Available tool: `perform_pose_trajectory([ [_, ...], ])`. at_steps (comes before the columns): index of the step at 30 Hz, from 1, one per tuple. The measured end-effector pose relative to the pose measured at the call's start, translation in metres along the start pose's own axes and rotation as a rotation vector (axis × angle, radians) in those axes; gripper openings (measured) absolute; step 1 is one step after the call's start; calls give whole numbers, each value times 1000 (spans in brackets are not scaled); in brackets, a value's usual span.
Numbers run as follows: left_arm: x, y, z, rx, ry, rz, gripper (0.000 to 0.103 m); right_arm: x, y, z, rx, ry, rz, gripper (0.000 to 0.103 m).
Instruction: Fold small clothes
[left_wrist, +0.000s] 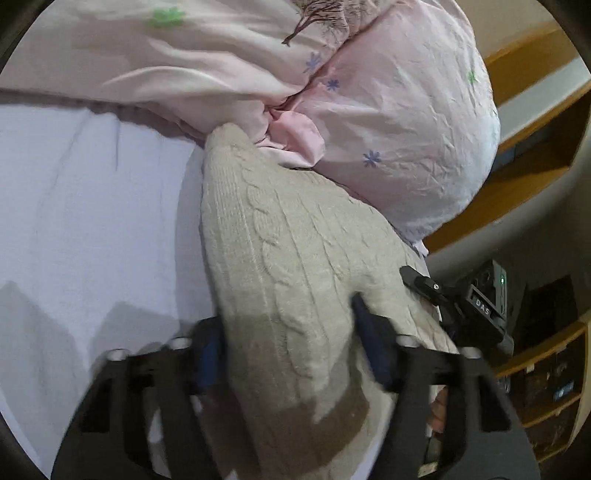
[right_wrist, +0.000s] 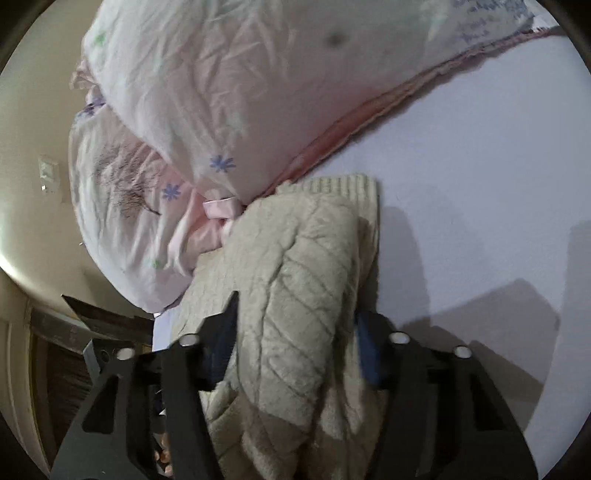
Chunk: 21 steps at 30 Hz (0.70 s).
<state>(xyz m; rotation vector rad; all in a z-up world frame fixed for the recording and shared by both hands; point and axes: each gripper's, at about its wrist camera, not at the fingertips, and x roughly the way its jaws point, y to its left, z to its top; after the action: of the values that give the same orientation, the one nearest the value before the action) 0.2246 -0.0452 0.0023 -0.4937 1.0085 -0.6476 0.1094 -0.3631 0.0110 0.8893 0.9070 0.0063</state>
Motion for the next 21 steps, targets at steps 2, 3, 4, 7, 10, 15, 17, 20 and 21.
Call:
perform_pose_trajectory([
  [2,-16,0,3,40,-6,-13,42,1,13,-3,-25,6,64,41],
  [3,-28,-2,5,71,-19,-8,42,3,22,-3,-50,14,84,40],
  [4,-40,-3,6,102,-45,18,42,9,35,-5,-88,29,101,40],
  [7,-65,10,17,139,-112,126,44,38,70,-9,-209,78,40,45],
  [10,-62,35,19,78,-93,176,54,47,83,-7,-264,32,-142,60],
  [15,-61,36,11,102,-127,201,67,12,77,-4,-207,-82,-71,69],
  [17,-60,34,11,99,-118,196,68,34,77,-4,-216,35,-110,42],
  [20,-55,33,11,92,-116,200,69,46,73,-7,-234,44,-130,12],
  [21,-54,33,10,90,-112,195,69,43,71,-3,-233,8,-130,12],
])
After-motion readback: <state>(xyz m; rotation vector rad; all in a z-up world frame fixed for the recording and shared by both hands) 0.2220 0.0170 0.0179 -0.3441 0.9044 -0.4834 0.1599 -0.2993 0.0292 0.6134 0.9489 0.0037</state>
